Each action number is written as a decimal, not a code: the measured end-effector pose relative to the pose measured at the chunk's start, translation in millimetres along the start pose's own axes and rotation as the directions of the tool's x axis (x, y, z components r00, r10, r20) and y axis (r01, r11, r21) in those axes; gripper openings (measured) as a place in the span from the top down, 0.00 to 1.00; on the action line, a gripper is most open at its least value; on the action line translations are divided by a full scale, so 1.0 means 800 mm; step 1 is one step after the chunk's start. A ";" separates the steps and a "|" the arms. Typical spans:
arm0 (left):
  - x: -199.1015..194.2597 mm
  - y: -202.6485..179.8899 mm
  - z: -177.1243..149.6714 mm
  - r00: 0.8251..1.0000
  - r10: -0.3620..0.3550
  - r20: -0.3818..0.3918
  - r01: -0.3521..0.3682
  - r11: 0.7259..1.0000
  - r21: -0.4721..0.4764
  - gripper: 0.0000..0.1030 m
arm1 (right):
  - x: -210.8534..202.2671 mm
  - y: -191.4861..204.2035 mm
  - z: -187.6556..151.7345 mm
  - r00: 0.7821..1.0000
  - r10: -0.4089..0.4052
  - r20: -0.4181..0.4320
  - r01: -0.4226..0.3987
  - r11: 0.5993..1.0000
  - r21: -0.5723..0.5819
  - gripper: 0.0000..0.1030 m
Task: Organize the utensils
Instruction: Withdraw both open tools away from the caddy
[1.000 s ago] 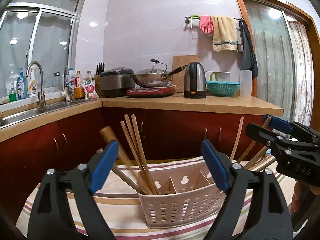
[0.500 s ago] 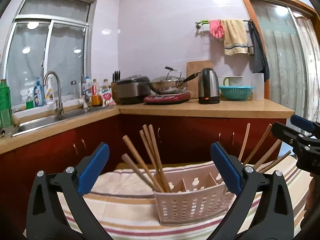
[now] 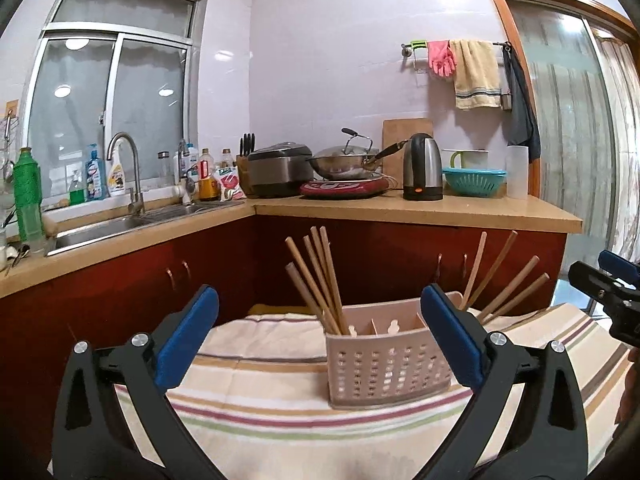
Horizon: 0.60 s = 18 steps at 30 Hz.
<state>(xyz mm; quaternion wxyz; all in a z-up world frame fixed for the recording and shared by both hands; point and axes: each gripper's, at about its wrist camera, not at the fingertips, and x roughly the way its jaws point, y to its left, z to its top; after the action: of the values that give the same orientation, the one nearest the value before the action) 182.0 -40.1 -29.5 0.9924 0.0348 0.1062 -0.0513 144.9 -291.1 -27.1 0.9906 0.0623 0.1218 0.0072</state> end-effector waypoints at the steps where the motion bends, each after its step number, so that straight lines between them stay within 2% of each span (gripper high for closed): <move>1: -0.006 0.001 0.000 1.000 -0.003 0.000 0.003 1.000 -0.006 0.04 | -0.005 0.001 0.000 1.000 0.000 0.000 0.000 1.000 0.000 0.17; 12: -0.107 0.007 -0.015 1.000 -0.013 -0.011 0.012 0.999 -0.049 0.04 | -0.082 0.026 -0.018 0.999 0.035 -0.025 -0.036 0.999 -0.033 0.17; 18: -0.151 0.010 -0.022 1.000 0.007 -0.002 -0.007 0.999 -0.048 0.04 | -0.123 0.032 -0.030 1.000 0.017 -0.024 -0.019 0.998 -0.056 0.17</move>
<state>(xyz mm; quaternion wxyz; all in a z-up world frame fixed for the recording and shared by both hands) 61.4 -18.9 -20.4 0.9931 0.0113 0.1080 -0.0451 43.7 -265.5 -23.3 0.9903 0.0354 0.1327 0.0202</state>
